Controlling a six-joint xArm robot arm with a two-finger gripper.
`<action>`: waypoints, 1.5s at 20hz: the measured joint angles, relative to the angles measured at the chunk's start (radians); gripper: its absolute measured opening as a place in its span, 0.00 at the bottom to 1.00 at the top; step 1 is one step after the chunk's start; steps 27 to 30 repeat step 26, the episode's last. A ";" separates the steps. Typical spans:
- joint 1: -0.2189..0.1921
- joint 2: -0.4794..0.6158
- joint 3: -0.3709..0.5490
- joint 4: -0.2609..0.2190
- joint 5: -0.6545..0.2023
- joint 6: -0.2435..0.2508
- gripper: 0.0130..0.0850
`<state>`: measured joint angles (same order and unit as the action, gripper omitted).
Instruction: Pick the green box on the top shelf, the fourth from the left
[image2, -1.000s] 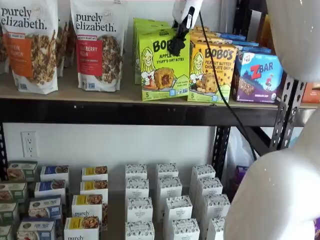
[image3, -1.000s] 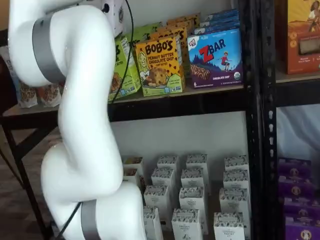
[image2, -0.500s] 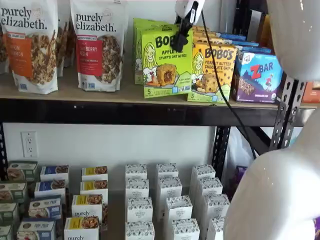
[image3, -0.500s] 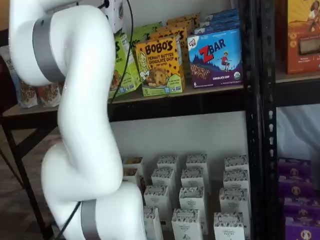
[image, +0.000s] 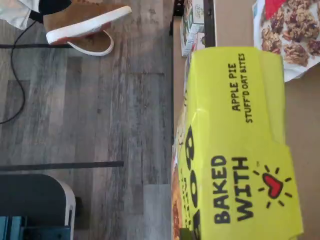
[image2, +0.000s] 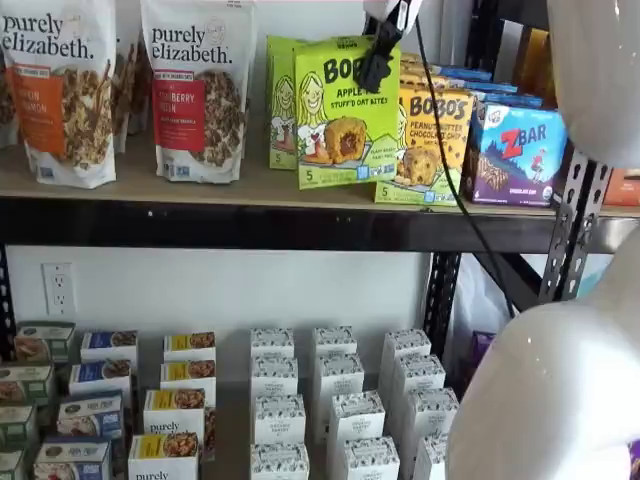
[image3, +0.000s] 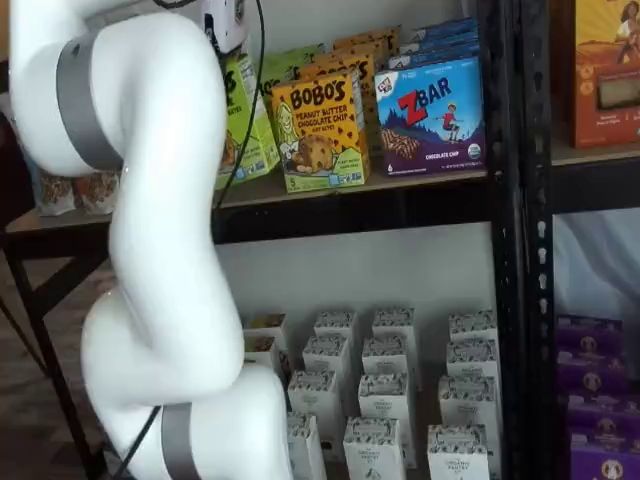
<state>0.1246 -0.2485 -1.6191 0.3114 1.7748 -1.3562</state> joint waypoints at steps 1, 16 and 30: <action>-0.003 -0.006 0.001 0.000 0.006 -0.002 0.28; -0.078 -0.120 0.073 -0.009 0.096 -0.063 0.28; -0.123 -0.172 0.115 0.007 0.106 -0.099 0.28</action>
